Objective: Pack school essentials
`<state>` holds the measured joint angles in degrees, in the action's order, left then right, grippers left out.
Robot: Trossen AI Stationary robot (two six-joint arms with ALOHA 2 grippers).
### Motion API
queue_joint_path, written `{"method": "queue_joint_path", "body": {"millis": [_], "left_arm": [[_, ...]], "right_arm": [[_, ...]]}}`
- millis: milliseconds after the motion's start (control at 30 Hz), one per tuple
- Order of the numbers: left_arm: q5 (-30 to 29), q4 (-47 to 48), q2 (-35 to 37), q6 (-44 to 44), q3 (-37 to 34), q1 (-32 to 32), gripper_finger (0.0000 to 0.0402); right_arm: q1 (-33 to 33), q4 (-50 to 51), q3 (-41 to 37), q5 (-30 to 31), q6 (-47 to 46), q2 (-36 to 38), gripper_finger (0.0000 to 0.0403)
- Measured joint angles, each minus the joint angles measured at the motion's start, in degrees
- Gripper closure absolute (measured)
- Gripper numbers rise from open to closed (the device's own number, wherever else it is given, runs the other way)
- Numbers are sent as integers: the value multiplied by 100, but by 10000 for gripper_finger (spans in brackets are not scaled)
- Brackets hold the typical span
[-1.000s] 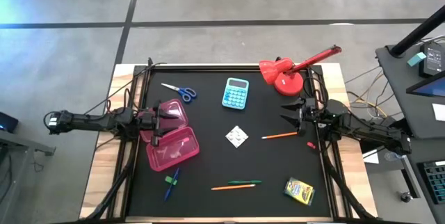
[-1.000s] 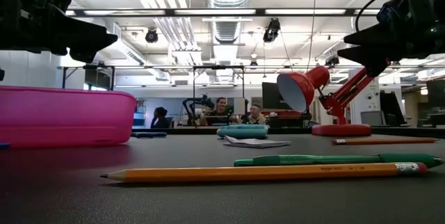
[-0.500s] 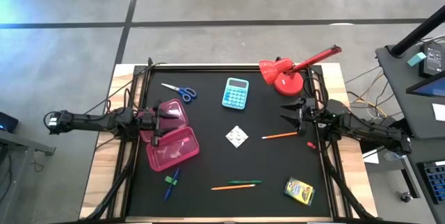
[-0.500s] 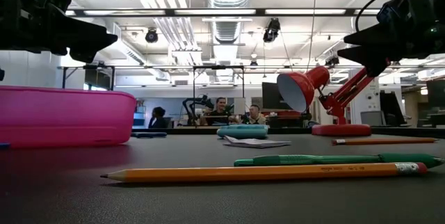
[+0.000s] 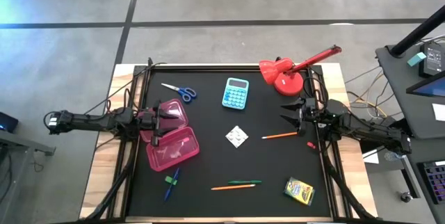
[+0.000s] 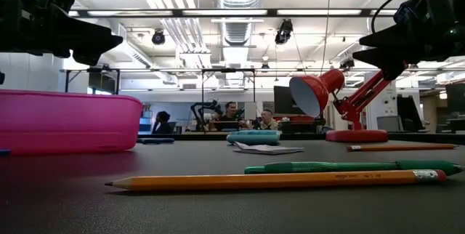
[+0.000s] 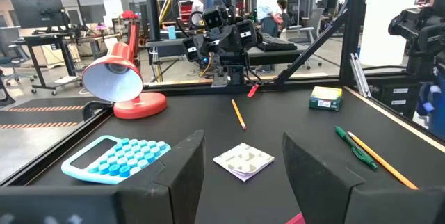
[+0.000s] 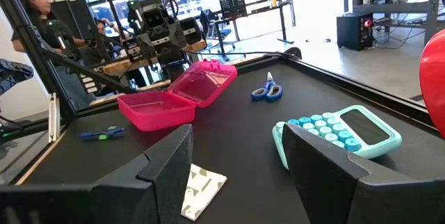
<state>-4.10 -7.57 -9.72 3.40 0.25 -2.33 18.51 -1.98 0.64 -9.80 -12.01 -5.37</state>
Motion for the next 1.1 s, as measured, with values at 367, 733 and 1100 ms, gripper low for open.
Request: {"method": "queue_joint_path", "body": {"millis": [367,733,1100], "left_arm": [[0,0,0,0,0,0,226],[0,-1,-1,0,0,-1,226],[1,-1,-2,0,0,-1,226]], "right_arm": [[0,0,0,0,0,1,188],[0,0,0,0,0,0,188],[-1,-289,-1,186,-801,-2,188]]}}
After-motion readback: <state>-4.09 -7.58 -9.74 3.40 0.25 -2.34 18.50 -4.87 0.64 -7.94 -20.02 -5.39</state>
